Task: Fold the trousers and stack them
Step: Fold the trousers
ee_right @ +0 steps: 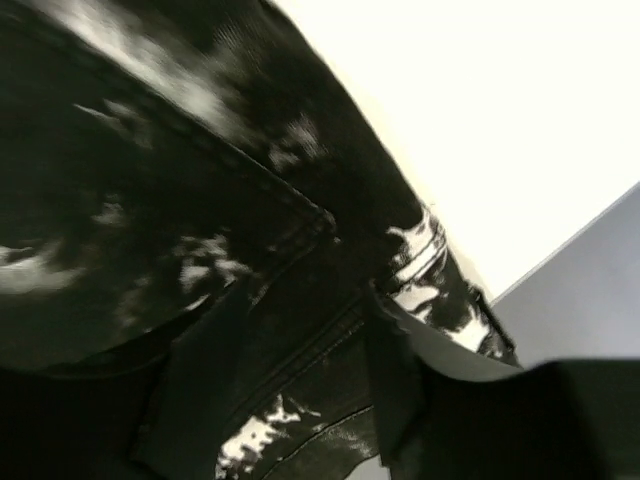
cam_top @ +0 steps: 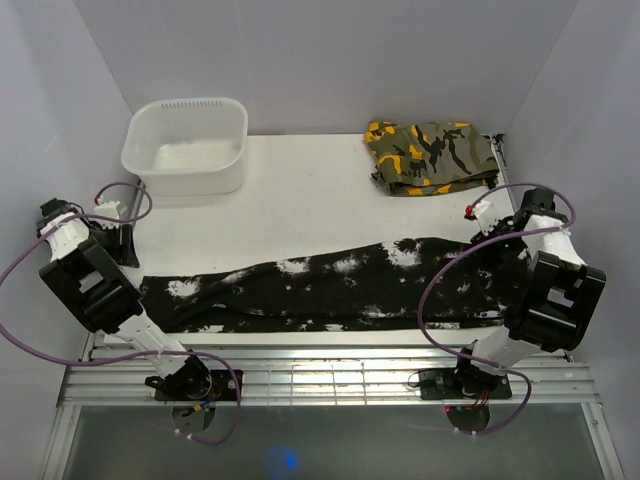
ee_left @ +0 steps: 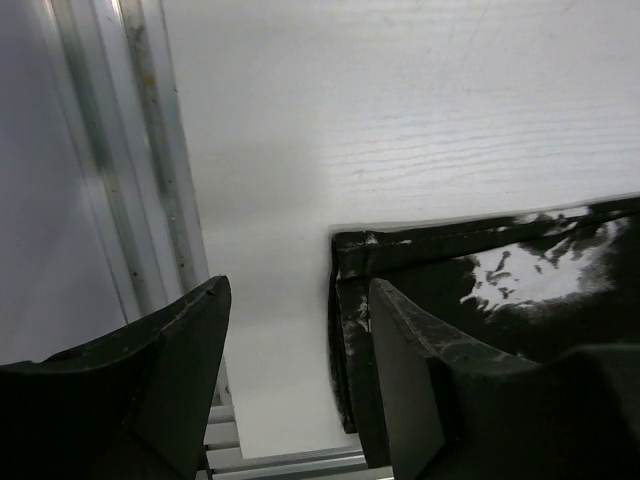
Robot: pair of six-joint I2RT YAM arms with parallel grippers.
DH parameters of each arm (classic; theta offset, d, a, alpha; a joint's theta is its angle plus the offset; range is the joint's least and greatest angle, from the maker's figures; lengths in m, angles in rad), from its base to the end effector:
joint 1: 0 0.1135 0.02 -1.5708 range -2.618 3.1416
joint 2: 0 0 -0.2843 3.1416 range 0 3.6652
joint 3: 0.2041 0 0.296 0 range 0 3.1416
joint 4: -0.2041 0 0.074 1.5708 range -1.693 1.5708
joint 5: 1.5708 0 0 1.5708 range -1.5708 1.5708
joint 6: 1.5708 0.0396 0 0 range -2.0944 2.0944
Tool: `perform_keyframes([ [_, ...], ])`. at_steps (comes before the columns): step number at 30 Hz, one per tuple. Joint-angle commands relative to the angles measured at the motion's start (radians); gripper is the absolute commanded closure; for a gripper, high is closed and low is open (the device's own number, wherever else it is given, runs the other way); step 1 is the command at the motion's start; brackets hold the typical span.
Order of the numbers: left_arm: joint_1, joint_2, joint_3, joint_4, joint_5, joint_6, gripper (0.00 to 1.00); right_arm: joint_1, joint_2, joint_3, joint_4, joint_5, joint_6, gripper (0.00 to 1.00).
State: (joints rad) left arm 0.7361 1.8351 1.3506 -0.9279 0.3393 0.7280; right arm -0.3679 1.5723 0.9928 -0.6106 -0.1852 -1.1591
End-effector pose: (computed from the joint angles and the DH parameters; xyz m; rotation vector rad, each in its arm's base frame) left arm 0.3025 0.2563 0.1961 0.0267 2.7911 -0.2076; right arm 0.3178 -0.1147 0.1844 -1.0990 2.5047 -0.1809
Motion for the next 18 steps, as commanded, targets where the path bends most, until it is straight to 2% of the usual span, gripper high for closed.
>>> perform_keyframes([
  [1, -0.009, -0.131, 0.084, -0.046, 0.099, -0.001, 0.31, 0.024, -0.072, 0.139, -0.233, -0.207, -0.031, 0.43],
  [5, -0.009, -0.149, 0.116, -0.135, 0.118, 0.005, 0.3, 0.116, -0.135, 0.172, -0.319, -0.293, -0.024, 0.41],
  [8, -0.007, -0.158, 0.079, -0.183, 0.132, 0.02, 0.33, 0.292, -0.21, 0.115, -0.305, -0.313, 0.039, 0.47],
  [9, -0.007, -0.161, 0.055, -0.202, 0.145, 0.031, 0.35, 0.426, -0.228, 0.097, -0.258, -0.313, 0.1, 0.49],
  [11, -0.007, -0.165, 0.042, -0.23, 0.21, 0.039, 0.35, 0.567, -0.276, 0.041, -0.191, -0.295, 0.174, 0.51],
  [12, -0.009, -0.166, 0.036, -0.276, 0.243, 0.068, 0.35, 0.719, -0.285, 0.026, -0.149, -0.278, 0.25, 0.52],
  [13, -0.007, -0.169, 0.032, -0.299, 0.294, 0.083, 0.34, 0.792, -0.29, 0.014, -0.077, -0.245, 0.284, 0.53],
  [14, -0.009, -0.169, 0.024, -0.324, 0.305, 0.086, 0.34, 0.925, -0.285, -0.006, -0.04, -0.226, 0.315, 0.54],
  [18, -0.007, -0.194, -0.034, -0.284, 0.261, 0.082, 0.35, 1.163, -0.204, -0.029, 0.104, -0.106, 0.438, 0.58],
])
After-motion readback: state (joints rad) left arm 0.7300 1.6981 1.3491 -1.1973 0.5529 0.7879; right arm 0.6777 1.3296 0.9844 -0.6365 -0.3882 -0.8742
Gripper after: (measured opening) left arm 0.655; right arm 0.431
